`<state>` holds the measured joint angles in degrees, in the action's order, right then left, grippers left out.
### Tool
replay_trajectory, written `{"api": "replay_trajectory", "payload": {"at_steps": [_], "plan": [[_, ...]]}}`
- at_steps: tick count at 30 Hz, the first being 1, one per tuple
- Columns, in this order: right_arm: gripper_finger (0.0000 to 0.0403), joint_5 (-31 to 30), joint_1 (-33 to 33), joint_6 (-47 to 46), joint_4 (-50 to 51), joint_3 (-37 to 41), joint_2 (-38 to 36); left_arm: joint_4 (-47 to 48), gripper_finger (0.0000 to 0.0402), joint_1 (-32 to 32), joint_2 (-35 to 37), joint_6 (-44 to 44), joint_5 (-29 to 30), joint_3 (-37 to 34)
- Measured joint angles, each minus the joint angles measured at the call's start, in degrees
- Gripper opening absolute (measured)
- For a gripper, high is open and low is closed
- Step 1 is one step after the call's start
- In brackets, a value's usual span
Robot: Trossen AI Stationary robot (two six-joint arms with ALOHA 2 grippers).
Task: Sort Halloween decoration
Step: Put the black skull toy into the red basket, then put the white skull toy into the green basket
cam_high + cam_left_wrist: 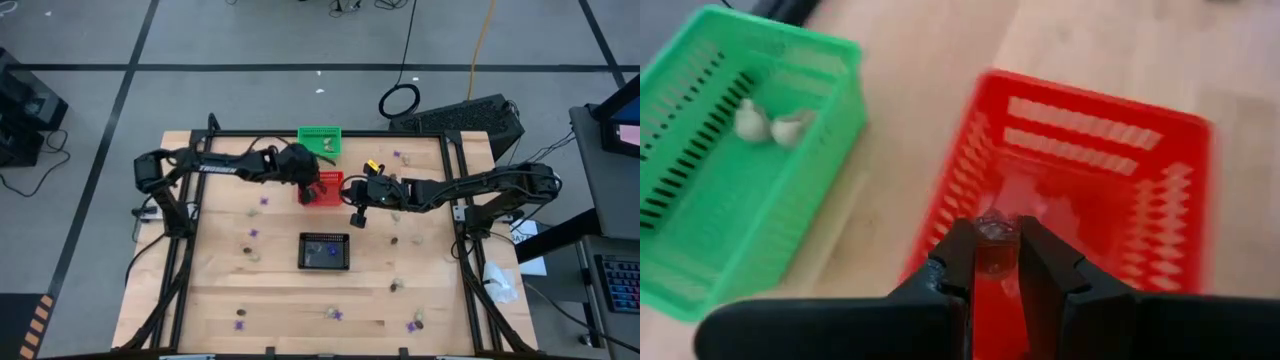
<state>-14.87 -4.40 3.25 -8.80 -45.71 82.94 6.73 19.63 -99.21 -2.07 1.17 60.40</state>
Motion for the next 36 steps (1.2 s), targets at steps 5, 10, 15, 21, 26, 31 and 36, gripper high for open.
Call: {"api": "replay_trajectory", "payload": {"at_steps": [5,10,15,21,26,31,36], "plan": [[0.0,0.0,0.0,0.4,0.0,0.0,0.0,-0.6,0.0041,1.6,-3.3,-1.6,-2.0,0.0],[0.0,-0.1,-0.1,0.6,-0.2,0.0,0.0,-1.4,0.0042,2.0,-4.9,-3.2,-3.1,0.0],[0.0,-0.1,-0.1,0.5,-0.2,0.0,0.0,-1.8,0.0057,2.6,-5.5,-3.4,-3.4,0.0],[0.0,0.0,-0.4,0.9,-0.2,0.0,0.0,-1.7,0.0076,2.3,-5.5,-4.2,-3.5,0.0],[0.0,0.0,-1.2,1.3,-0.2,0.0,0.0,-1.5,0.0109,1.9,-5.1,-4.9,-3.7,0.0],[0.0,0.1,-1.9,2.8,0.1,-0.7,0.0,-1.3,0.0148,1.9,-3.8,-4.9,-1.8,0.0],[0.0,0.1,-2.0,4.5,0.2,-1.6,0.0,5.3,0.0154,1.5,1.6,-7.8,-0.5,0.0]]}}
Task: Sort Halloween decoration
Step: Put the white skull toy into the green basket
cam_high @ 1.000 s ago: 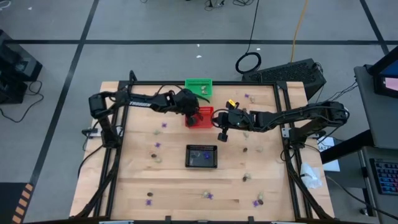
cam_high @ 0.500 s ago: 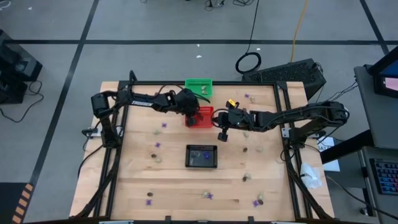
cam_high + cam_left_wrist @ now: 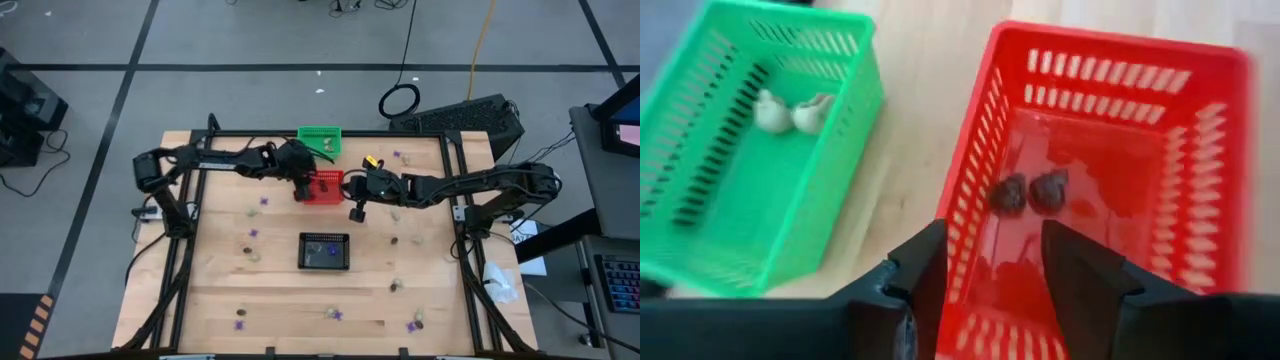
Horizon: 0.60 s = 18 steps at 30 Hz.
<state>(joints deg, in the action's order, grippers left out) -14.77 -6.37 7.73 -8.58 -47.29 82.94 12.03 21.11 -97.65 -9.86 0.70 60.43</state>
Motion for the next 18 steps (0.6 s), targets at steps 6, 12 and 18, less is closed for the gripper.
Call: {"api": "replay_trajectory", "payload": {"at_steps": [6,12,18], "plan": [[0.0,0.0,0.0,2.1,-0.2,-1.0,0.0,19.2,0.012,-3.2,10.9,-1.0,0.0,0.0],[0.0,0.0,-0.7,3.3,-0.2,-1.0,0.0,34.8,0.0084,-7.6,20.9,1.4,2.2,0.0],[0.0,-0.1,-1.4,3.0,-0.2,-1.0,0.0,44.4,0.0058,-12.3,27.2,5.7,2.7,-0.9]]}}
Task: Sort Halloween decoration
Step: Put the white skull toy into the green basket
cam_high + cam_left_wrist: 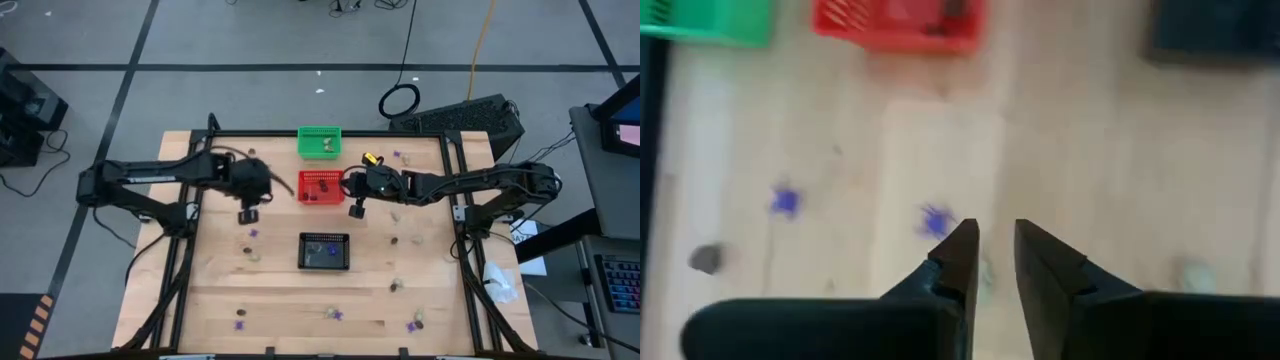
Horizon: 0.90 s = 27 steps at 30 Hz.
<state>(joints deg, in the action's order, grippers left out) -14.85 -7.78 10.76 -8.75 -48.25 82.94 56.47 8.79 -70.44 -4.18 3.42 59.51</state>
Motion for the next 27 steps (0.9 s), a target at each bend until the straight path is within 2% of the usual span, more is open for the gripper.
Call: {"api": "replay_trajectory", "payload": {"at_steps": [4,8,14,20,27], "plan": [[0.0,0.0,0.0,-0.5,0.1,0.0,0.0,0.4,0.0046,-5.3,2.0,1.5,-3.5,-2.8],[0.0,0.0,0.0,-1.1,0.1,0.0,0.0,-2.7,0.0052,-11.8,1.5,7.1,-4.0,-6.1],[0.0,0.0,0.0,-1.7,0.3,0.0,0.0,-9.8,0.0101,-20.0,-1.2,14.0,-4.0,-10.1],[0.0,0.0,0.0,-1.8,0.2,0.0,0.0,-10.7,0.0161,-26.2,-6.1,15.9,-3.9,-10.4],[0.0,0.0,0.0,-2.1,0.2,0.0,0.0,-11.1,0.0182,-28.8,-12.9,16.0,-1.2,-10.4]]}}
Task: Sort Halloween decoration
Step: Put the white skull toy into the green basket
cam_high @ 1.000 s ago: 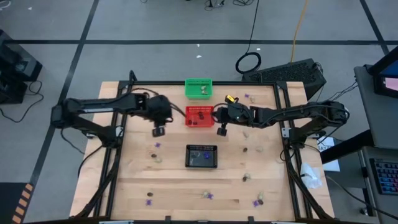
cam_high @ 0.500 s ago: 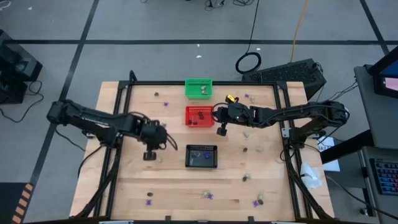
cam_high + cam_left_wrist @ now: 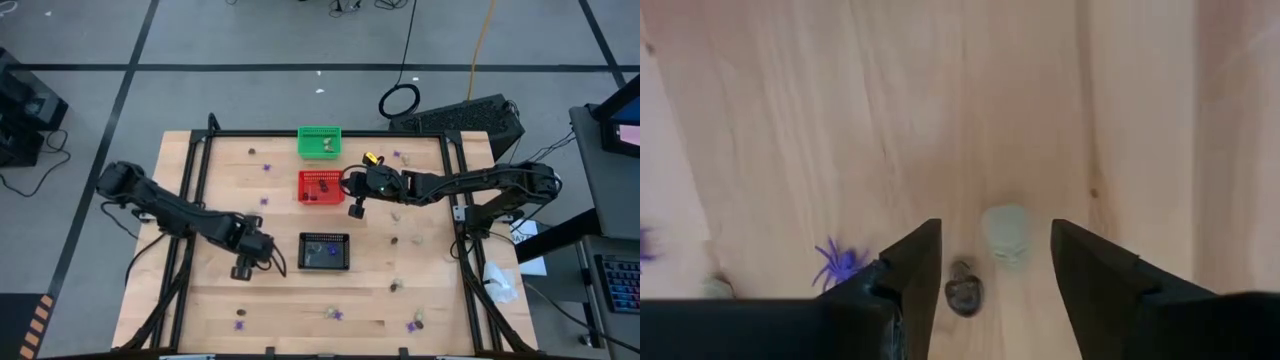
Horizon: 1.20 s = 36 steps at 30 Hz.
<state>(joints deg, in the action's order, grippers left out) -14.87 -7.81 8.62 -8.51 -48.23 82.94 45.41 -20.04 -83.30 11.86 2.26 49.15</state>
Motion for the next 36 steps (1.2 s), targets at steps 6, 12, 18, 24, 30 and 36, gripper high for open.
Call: {"api": "replay_trajectory", "payload": {"at_steps": [6,12,18,24,30,36], "plan": [[0.0,0.0,0.0,0.0,0.1,0.0,0.0,0.1,0.0183,0.2,-3.2,1.4,-0.5,0.0],[0.0,0.0,0.0,0.1,0.1,0.0,0.0,-0.5,0.0183,0.2,-5.6,1.5,-1.9,0.0],[0.0,0.0,0.0,0.2,0.2,0.0,0.0,-0.5,0.0172,0.2,-7.6,1.5,-2.4,0.0],[0.0,0.0,0.0,0.2,0.2,0.0,0.0,-2.3,0.0126,0.2,-8.3,1.3,-2.9,0.0],[0.0,0.0,0.0,0.2,0.2,0.0,0.0,-3.5,0.0064,0.2,-8.2,1.3,-2.9,0.1],[0.0,0.0,0.0,0.2,0.2,0.0,0.0,-3.3,0.0024,0.2,-8.2,1.3,-2.9,0.1]]}}
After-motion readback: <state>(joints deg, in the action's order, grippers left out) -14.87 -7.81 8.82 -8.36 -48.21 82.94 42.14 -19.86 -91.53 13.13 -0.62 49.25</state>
